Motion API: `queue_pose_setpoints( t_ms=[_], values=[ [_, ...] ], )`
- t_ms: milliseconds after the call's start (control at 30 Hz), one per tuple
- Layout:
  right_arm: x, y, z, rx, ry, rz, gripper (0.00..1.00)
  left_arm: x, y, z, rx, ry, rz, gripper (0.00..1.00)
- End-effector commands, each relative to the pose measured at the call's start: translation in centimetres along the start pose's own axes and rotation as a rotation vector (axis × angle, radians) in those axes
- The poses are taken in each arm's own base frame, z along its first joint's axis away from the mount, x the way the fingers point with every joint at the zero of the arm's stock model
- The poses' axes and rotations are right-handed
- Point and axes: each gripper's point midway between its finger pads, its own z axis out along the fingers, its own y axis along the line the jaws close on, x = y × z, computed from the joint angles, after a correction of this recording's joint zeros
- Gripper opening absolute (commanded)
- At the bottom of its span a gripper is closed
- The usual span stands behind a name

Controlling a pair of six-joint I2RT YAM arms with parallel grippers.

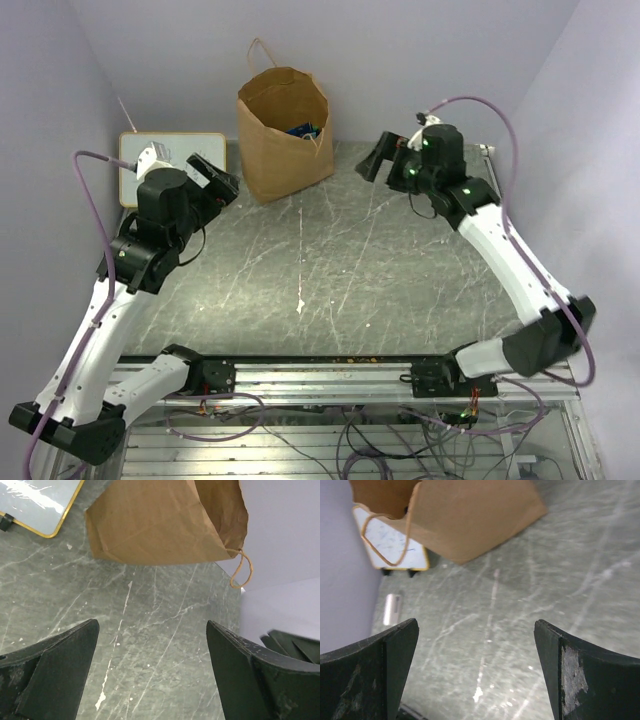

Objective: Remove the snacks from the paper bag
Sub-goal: Adjust the paper bag at the center of the board.

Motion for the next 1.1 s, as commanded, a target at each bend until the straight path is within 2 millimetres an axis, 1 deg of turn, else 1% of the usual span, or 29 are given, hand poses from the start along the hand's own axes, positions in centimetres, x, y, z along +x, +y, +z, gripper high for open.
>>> queue_pose_setpoints(
  t_ms=[0, 67, 100, 167, 267, 333, 400, 467, 533, 600, 700, 767, 867, 967, 1000, 1033, 1067],
  values=[
    [-1.2, 6.9, 3.1, -0.324, 0.031, 0.062, 1.0, -1.1, -1.7, 0.1, 0.064, -0.025, -0.042, 0.99],
    [-0.7, 8.5, 4.8, -0.396, 0.07, 0.04, 1.0, -1.5, -1.9, 0.3, 0.061, -0.039, -0.022, 0.99],
    [-0.8, 9.4, 5.4, -0.426, 0.073, 0.005, 1.0, -1.8, -2.1, 0.4, 0.063, -0.047, -0.01, 0.99],
    [-0.2, 10.8, 6.6, -0.479, 0.092, -0.073, 1.0, -2.3, -2.4, 0.5, 0.067, -0.063, 0.016, 0.99],
    [0.2, 12.4, 7.8, -0.545, 0.097, -0.179, 1.0, -3.1, -2.7, 0.7, 0.067, -0.086, 0.047, 0.99],
    [0.7, 13.6, 8.1, -0.566, 0.088, -0.264, 0.98, -3.6, -2.6, 0.8, 0.049, -0.106, 0.06, 0.99],
    [1.0, 13.7, 8.9, -0.511, 0.079, -0.343, 0.95, -4.2, -2.6, 0.9, 0.033, -0.117, 0.076, 0.99],
    [0.7, 13.3, 9.8, -0.433, 0.052, -0.411, 0.91, -4.6, -2.6, 1.1, 0.023, -0.123, 0.104, 0.99],
    [0.1, 12.3, 10.8, -0.334, 0.032, -0.451, 0.84, -4.9, -2.6, 1.3, 0.01, -0.123, 0.123, 0.99],
    [-0.3, 11.8, 11.6, -0.288, 0.03, -0.47, 0.78, -5.1, -2.7, 1.7, 0.005, -0.112, 0.148, 0.99],
    [-0.5, 12.2, 12.1, -0.288, 0.021, -0.485, 0.69, -5.3, -2.6, 2.1, -0.017, -0.096, 0.177, 0.98],
    [-0.2, 12.3, 12.4, -0.286, 0.026, -0.487, 0.63, -5.5, -2.5, 2.3, -0.019, -0.086, 0.193, 0.99],
    [0.2, 12.8, 12.5, -0.297, 0.032, -0.488, 0.44, -5.6, -2.5, 2.4, -0.009, -0.072, 0.198, 0.99],
    [0.6, 12.8, 12.7, -0.305, 0.038, -0.491, 0.41, -5.5, -2.7, 2.3, 0.011, -0.063, 0.188, 0.99],
    [0.7, 12.7, 12.7, -0.304, 0.04, -0.497, 0.34, -5.5, -2.8, 2.2, 0.017, -0.062, 0.182, 0.99],
    [0.7, 12.8, 12.6, -0.305, 0.043, -0.504, 0.24, -5.4, -2.9, 2.2, 0.023, -0.058, 0.177, 0.99],
    [0.6, 12.8, 12.5, -0.305, 0.046, -0.506, 0.18, -5.4, -3.0, 2.1, 0.028, -0.055, 0.172, 0.99]
  ],
)
